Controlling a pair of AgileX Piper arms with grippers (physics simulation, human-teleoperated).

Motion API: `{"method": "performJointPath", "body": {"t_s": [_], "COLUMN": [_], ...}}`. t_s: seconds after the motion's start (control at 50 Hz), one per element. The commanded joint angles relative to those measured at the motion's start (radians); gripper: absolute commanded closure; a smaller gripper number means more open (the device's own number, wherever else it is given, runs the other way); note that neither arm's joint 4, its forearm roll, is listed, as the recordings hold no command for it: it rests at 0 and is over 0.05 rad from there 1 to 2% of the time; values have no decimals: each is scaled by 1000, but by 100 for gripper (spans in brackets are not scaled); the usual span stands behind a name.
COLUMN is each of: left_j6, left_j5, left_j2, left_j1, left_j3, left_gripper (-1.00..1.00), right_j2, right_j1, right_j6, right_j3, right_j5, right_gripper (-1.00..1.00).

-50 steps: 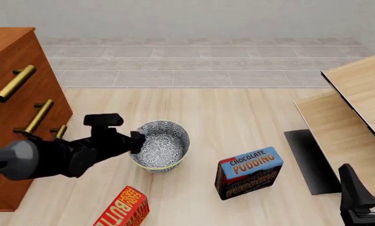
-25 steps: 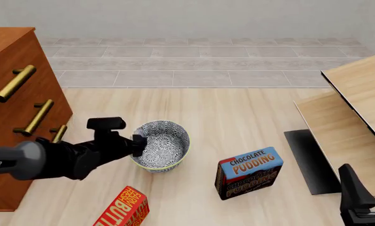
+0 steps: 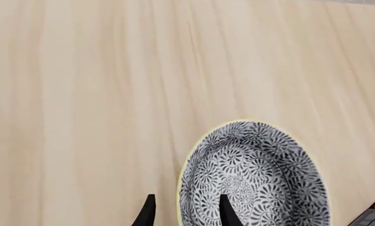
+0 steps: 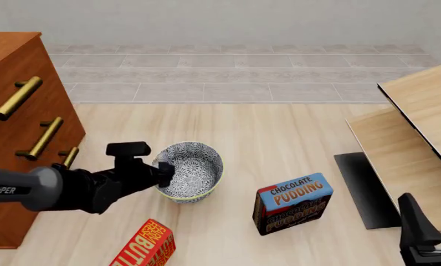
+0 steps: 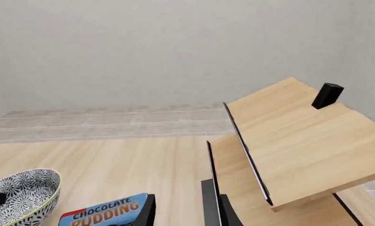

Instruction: Close the top drawer of the cabinet and put the bowl on top of it.

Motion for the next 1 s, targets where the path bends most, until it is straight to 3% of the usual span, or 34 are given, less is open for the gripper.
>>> {"method": "performJointPath", "body": {"t_s": [0.02,0.12,0.14,0.44,0.54,0.8,0.84,1.0], "left_j6": [-9,-8,-1,39,-5,-34,-53,-49], "left_j5": [-15,-15,-13,13,22,52,50,114], "left_j2": [14,17,14,4,2,-21,-44,-108], "left_j1": [-7,-1,3,36,30,52,25,19], "left_j3": [6,7,6,-9,-12,-22,-14,-33], "left_gripper": [-100,-100,100,100,100,100,100,100], "right_j2": [0,0,0,0,0,0,0,0], "right_j1": [-3,-4,-4,-7,-8,-11,-12,-11], "right_j6": [3,4,4,7,9,13,13,12], "right_j3": [1,1,1,0,-3,-2,-2,0], "right_j5": [-1,-2,-2,-2,0,-1,-2,-3], "right_gripper": [-100,-100,-100,-100,-100,-100,-100,-100]}}
